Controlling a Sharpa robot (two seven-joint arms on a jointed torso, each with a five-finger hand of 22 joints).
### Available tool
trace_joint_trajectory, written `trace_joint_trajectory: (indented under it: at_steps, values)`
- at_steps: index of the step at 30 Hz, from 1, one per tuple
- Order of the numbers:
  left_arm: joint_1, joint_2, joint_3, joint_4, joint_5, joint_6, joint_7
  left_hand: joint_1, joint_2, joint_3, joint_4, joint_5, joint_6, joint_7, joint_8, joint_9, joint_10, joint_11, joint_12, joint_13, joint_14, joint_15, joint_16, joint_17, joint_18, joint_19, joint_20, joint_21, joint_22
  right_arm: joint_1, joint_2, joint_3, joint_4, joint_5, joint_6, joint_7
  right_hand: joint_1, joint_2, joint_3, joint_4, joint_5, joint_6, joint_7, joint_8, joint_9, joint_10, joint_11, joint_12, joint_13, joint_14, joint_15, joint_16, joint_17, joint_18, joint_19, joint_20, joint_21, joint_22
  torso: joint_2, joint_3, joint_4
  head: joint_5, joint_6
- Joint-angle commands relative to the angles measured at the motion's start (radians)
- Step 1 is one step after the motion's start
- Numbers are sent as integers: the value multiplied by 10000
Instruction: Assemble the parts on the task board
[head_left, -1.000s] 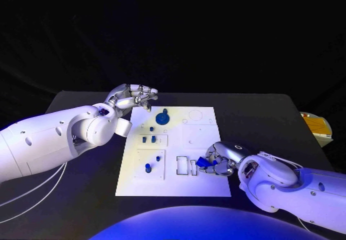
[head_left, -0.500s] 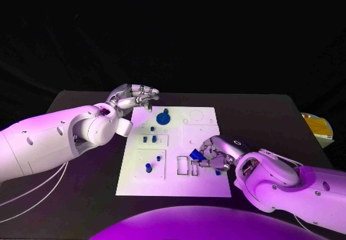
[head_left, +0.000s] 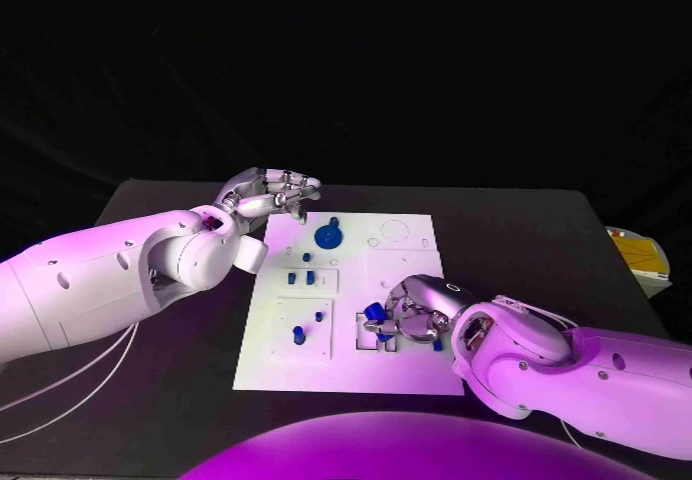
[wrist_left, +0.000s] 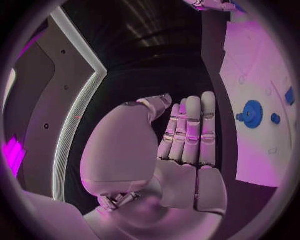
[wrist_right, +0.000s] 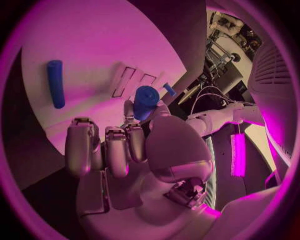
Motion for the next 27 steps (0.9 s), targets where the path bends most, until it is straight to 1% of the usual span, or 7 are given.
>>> trace_joint_trajectory:
  at_steps: [1, 13, 18, 19, 20, 24, 27]
  values:
    - [3, 18, 7, 30, 50, 186, 33, -45, 7, -7, 41, -13, -61, 7, 47, -15, -76, 6, 53, 15, -40, 8, -44, -11, 139, 35, 46, -34, -16, -16, 128, -1, -89, 95, 633, -59, -83, 6, -93, -7, -80, 400, -339, 65, 27, 55, -65, 32, 1052, 904, -90, 33, 1794, -156, 127, -86, -22, 1254, 2, 6, -23, 41, 2]
    - [3, 27, 7, 31, 50, 299, 25, -32, 6, -13, 47, -12, -91, 8, 74, -24, -119, 8, 98, 19, -49, 9, -44, -14, 140, 37, 48, -51, -26, -22, 379, -1, -414, -88, 852, -101, -351, 87, -683, -5, -519, 432, -404, 339, 241, 70, -124, -4, 1060, 895, -147, 16, 1749, -151, 125, -143, -82, 1262, 1, 11, -11, 78, 2]
    - [3, 28, 7, 31, 50, 312, 22, -32, 6, -13, 47, -12, -91, 8, 74, -24, -119, 8, 98, 19, -49, 9, -44, -14, 140, 37, 48, -51, -26, -22, 453, -1, -509, -130, 905, -101, -447, 191, -1084, -5, -1076, 365, -409, 464, 351, 67, -130, -38, 1059, 896, -154, 14, 1751, -149, 126, -155, -119, 1272, 3, 7, -9, 63, 2]
    - [3, 28, 7, 32, 50, 316, 19, -32, 6, -13, 47, -12, -91, 8, 74, -24, -119, 8, 98, 19, -49, 9, -44, -14, 140, 37, 48, -51, -26, -22, 473, -1, -530, -142, 919, -108, -563, 222, -1268, 0, -1437, 338, -408, 511, 390, 63, -126, -56, 1056, 893, -154, 9, 1738, -145, 121, -156, -150, 1269, 5, 7, -5, 62, 2]
    - [3, 28, 7, 32, 50, 317, 18, -32, 6, -13, 47, -12, -91, 8, 74, -24, -119, 8, 98, 19, -49, 9, -44, -14, 140, 37, 48, -51, -26, -22, 475, -1, -533, -145, 922, -110, -563, 222, -1268, 0, -1437, 338, -408, 511, 390, 63, -126, -56, 1056, 893, -154, 9, 1738, -145, 121, -156, -150, 1269, 6, 7, -5, 62, 2]
    - [3, 26, 7, 35, 50, 322, 8, -32, 6, -13, 47, -12, -91, 8, 74, -24, -119, 8, 98, 19, -49, 9, -44, -14, 140, 37, 48, -51, -26, -22, 509, -1, -590, -191, 957, -134, -960, 207, -1576, 4, -2232, 272, -396, 590, 457, 21, -118, -150, 1005, 890, -146, 3, 1727, -135, 106, -151, -225, 1261, 4, 8, 4, 62, 2]
    - [3, 19, 6, 37, 50, 334, -11, -24, 10, -12, 47, -14, -99, 10, 82, -27, -130, 9, 110, 19, -52, 9, -44, -15, 140, 38, 48, -54, -28, -21, 528, -1, -627, -215, 955, -137, -1117, 128, -1629, 8, -2393, 240, -388, 605, 473, -1, -112, -194, 979, 889, -142, 0, 1721, -127, 92, -148, -276, 1246, 0, 5, 5, 58, 2]
